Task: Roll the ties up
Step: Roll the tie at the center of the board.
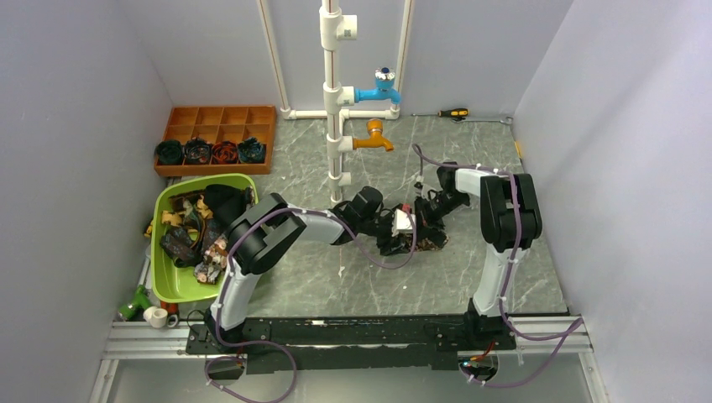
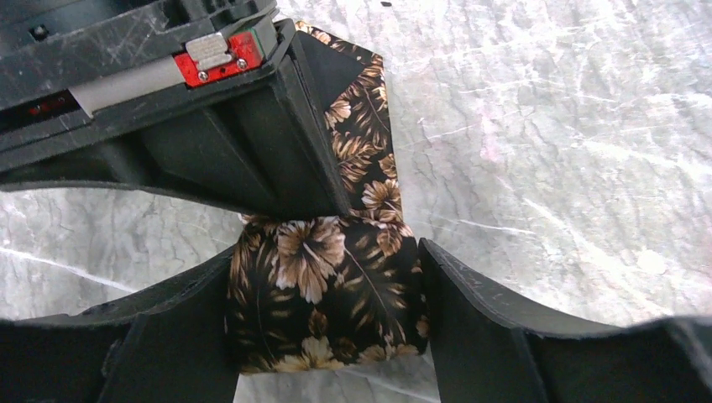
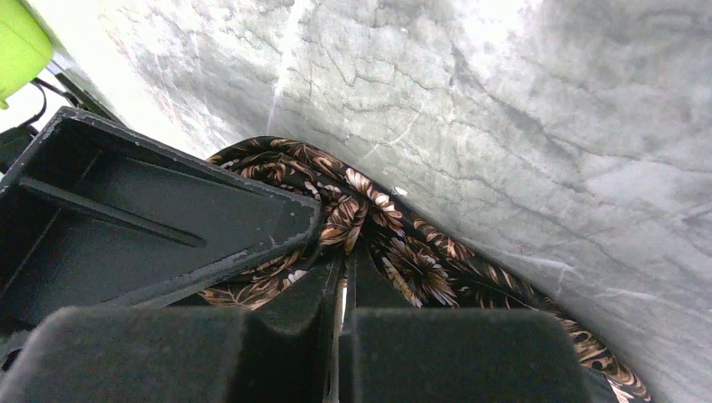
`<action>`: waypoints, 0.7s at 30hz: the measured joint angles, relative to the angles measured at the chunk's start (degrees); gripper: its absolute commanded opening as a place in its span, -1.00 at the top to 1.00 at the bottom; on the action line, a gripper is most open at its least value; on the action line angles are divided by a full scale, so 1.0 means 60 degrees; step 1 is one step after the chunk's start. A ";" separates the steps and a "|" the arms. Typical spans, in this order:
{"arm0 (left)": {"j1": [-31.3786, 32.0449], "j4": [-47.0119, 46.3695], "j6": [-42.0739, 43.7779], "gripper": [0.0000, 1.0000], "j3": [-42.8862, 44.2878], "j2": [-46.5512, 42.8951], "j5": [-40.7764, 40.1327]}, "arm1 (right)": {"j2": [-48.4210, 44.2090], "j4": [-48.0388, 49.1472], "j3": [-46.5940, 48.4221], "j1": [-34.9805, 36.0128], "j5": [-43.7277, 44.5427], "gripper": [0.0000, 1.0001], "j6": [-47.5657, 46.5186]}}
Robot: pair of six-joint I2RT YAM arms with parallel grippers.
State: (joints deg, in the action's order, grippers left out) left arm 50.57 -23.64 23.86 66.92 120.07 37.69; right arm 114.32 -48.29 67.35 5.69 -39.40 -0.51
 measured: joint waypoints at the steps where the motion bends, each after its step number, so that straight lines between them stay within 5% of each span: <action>1: 0.0000 0.0022 0.0106 -0.30 0.0051 0.0040 0.0004 | 0.0025 -0.0047 0.0044 0.0011 -0.0004 1.00 -0.0062; 6: -0.0015 0.0131 0.0335 0.14 0.0164 0.0160 -0.0113 | 0.0084 -0.0168 0.0186 0.0106 0.0004 1.00 -0.0299; 10: -0.0025 0.0135 0.0142 0.41 0.0109 0.0135 -0.0273 | 0.0160 -0.0295 0.0361 0.0204 0.0029 0.44 -0.0397; 21: -0.0011 0.0412 -0.0466 0.45 -0.0113 -0.0117 -0.0911 | -0.1443 0.0251 -0.0168 -0.0266 -0.0208 -0.19 -0.0729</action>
State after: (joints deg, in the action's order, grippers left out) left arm 50.50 -21.17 21.06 66.24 119.37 32.23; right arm 105.67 -46.78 66.35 4.10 -40.64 -4.89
